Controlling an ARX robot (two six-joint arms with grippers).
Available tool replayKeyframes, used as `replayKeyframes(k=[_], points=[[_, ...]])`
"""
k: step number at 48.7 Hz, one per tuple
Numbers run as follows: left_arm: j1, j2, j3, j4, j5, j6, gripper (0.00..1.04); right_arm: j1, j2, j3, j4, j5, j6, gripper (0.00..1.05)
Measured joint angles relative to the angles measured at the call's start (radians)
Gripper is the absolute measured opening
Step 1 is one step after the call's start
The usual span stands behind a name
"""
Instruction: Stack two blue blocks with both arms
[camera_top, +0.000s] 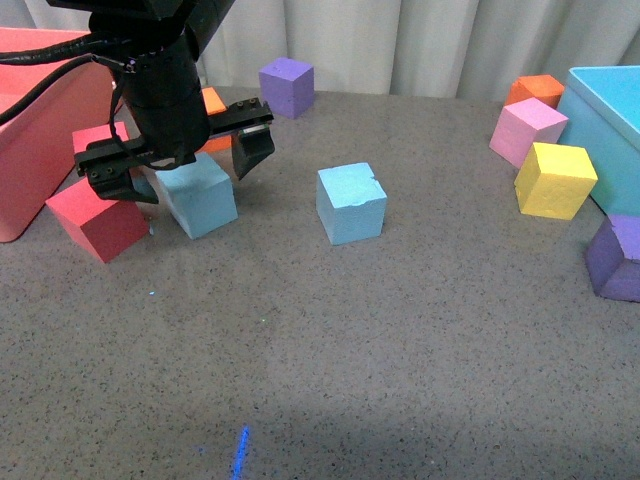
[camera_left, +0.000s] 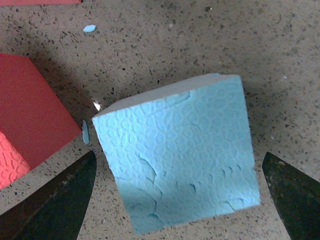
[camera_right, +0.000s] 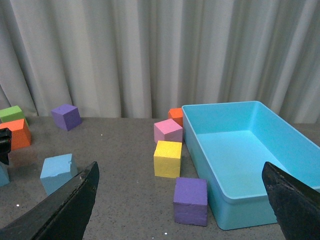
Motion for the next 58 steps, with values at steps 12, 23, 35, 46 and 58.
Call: replayKeyframes(k=[12, 23, 35, 46, 58], points=[[0.001, 0.061, 0.064, -0.065, 0.006, -0.018, 0.77, 0.0, 0.0, 0.0, 0.0, 0.0, 0.0, 0.95], [-0.004, 0.057, 0.061, -0.062, 0.014, -0.021, 0.55, 0.0, 0.0, 0.0, 0.0, 0.0, 0.0, 0.95], [-0.04, -0.003, 0.003, -0.033, -0.001, 0.006, 0.47, 0.0, 0.0, 0.0, 0.0, 0.0, 0.0, 0.95], [-0.103, -0.114, -0.013, -0.025, 0.025, 0.047, 0.44, 0.0, 0.0, 0.0, 0.0, 0.0, 0.0, 0.95], [-0.199, -0.145, 0.046, -0.06, 0.034, 0.069, 0.43, 0.0, 0.0, 0.0, 0.0, 0.0, 0.0, 0.95]])
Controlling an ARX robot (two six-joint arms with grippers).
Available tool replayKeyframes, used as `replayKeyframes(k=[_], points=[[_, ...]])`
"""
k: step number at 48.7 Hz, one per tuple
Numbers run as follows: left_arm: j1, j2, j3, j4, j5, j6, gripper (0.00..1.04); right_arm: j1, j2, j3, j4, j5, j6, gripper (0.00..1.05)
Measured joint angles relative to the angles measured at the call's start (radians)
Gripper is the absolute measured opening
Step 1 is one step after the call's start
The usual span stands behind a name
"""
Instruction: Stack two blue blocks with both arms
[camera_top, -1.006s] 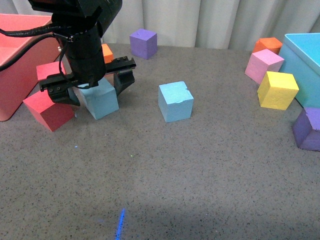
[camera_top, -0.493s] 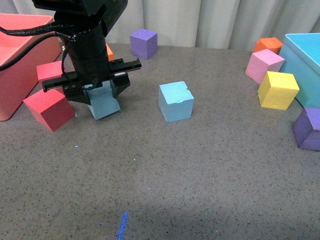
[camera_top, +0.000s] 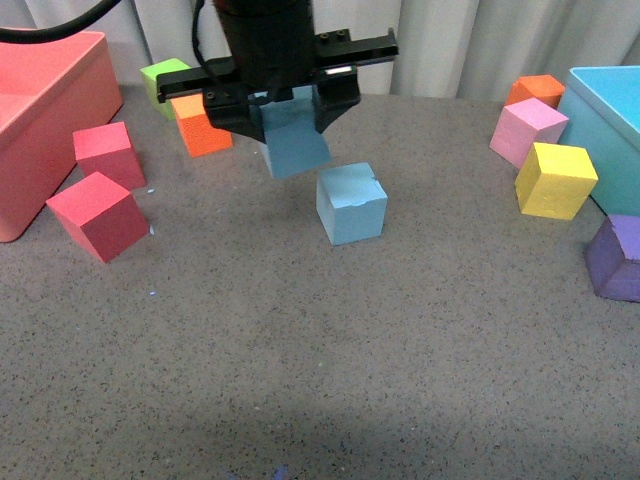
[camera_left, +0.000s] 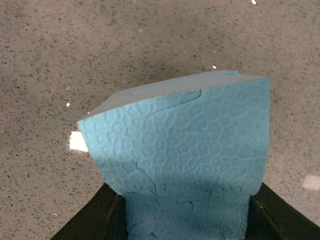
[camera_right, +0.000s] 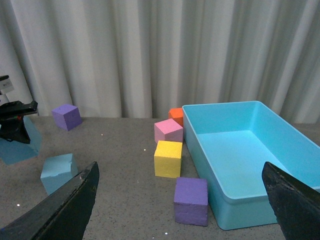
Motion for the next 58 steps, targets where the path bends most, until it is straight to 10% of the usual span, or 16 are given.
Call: replayKeyframes(k=[58], points=[[-0.117, 0.111, 0.108, -0.04, -0.039, -0.081, 0.41, 0.0, 0.0, 0.0, 0.0, 0.0, 0.0, 0.95]])
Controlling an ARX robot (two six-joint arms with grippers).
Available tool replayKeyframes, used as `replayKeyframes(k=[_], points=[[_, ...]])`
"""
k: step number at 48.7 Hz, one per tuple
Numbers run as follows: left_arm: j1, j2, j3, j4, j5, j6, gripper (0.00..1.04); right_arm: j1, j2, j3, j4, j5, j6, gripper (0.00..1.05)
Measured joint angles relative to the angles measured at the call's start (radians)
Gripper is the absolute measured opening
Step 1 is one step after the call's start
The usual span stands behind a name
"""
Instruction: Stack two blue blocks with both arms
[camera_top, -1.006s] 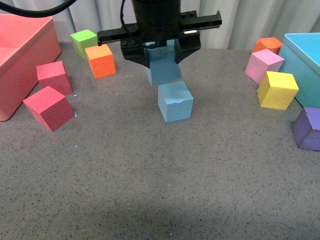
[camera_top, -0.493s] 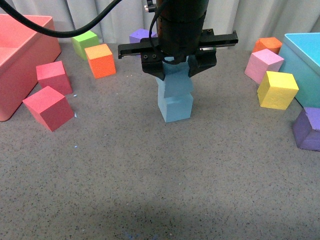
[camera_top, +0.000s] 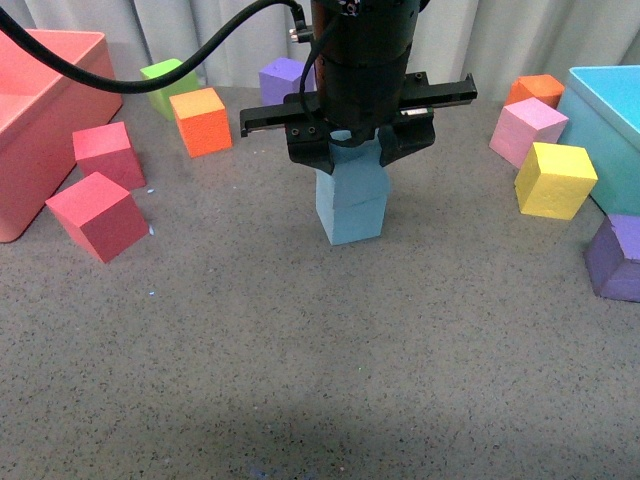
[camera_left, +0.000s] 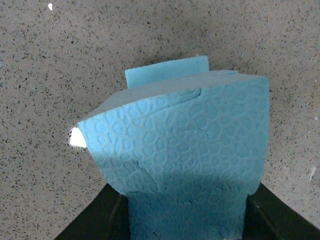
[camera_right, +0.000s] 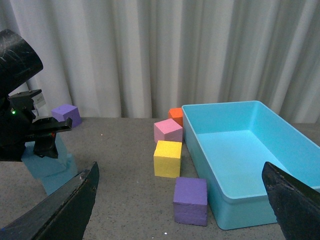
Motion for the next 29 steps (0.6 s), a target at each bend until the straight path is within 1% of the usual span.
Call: replayKeyframes(k=[17, 20, 29], points=[[-0.002, 0.0, -0.024, 0.016, -0.018, -0.008, 0.4, 0.0, 0.0, 0.0, 0.0, 0.0, 0.0, 0.95], [-0.002, -0.003, -0.029, 0.046, -0.016, -0.028, 0.4, 0.0, 0.0, 0.0, 0.0, 0.0, 0.0, 0.95], [-0.002, -0.008, -0.032, 0.055, -0.015, -0.037, 0.4, 0.0, 0.0, 0.0, 0.0, 0.0, 0.0, 0.95]])
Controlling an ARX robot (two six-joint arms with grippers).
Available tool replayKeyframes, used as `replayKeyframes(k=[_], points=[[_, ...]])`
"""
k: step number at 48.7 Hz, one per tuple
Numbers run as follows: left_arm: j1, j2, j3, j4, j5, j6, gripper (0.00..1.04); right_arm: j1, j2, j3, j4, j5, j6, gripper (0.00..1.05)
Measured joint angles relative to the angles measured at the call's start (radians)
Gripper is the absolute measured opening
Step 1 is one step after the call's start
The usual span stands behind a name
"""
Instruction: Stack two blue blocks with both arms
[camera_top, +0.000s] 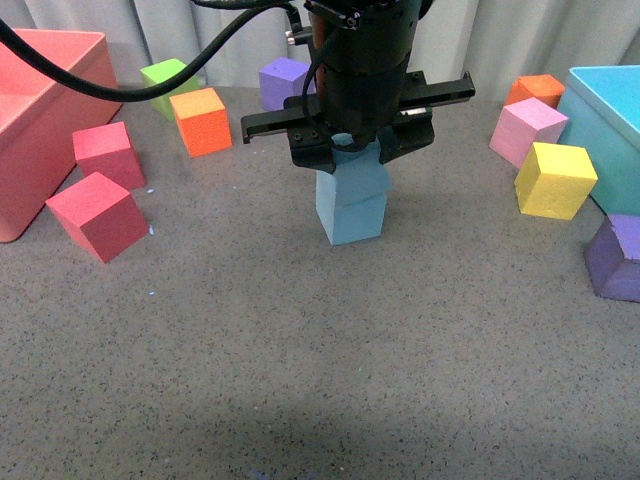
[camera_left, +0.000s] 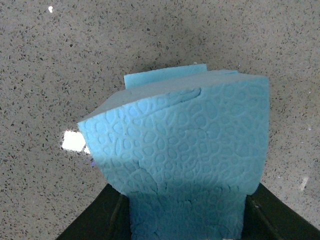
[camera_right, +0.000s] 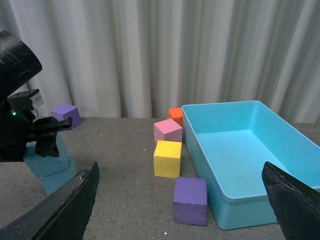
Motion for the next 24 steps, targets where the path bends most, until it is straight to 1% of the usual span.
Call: replayKeyframes(k=[5, 6, 7, 8, 10, 14, 15, 18, 20, 21, 24], points=[[0.0, -0.003, -0.004, 0.006, 0.0, -0.003, 0.4, 0.0, 0.0, 0.0, 0.0, 0.0, 0.0, 0.95], [0.0, -0.003, -0.005, 0.009, 0.002, -0.008, 0.42, 0.0, 0.0, 0.0, 0.0, 0.0, 0.0, 0.95], [0.0, -0.004, -0.006, 0.011, 0.002, -0.008, 0.46, 0.0, 0.0, 0.0, 0.0, 0.0, 0.0, 0.95], [0.0, -0.004, -0.007, 0.013, 0.002, -0.009, 0.49, 0.0, 0.0, 0.0, 0.0, 0.0, 0.0, 0.95], [0.0, -0.005, -0.012, 0.023, 0.004, -0.011, 0.58, 0.0, 0.0, 0.0, 0.0, 0.0, 0.0, 0.95], [0.0, -0.005, -0.017, 0.032, 0.003, -0.014, 0.73, 0.0, 0.0, 0.0, 0.0, 0.0, 0.0, 0.95], [0.0, -0.005, -0.02, 0.039, 0.003, -0.017, 0.79, 0.0, 0.0, 0.0, 0.0, 0.0, 0.0, 0.95], [0.0, -0.005, -0.025, 0.051, 0.004, -0.026, 0.89, 0.0, 0.0, 0.0, 0.0, 0.0, 0.0, 0.95], [0.0, -0.007, -0.032, 0.065, 0.008, -0.035, 0.98, 0.0, 0.0, 0.0, 0.0, 0.0, 0.0, 0.95], [0.0, -0.007, -0.035, 0.072, 0.01, -0.035, 1.0, 0.0, 0.0, 0.0, 0.0, 0.0, 0.0, 0.95], [0.0, -0.012, -0.05, 0.103, 0.015, -0.042, 0.97, 0.0, 0.0, 0.0, 0.0, 0.0, 0.0, 0.95]])
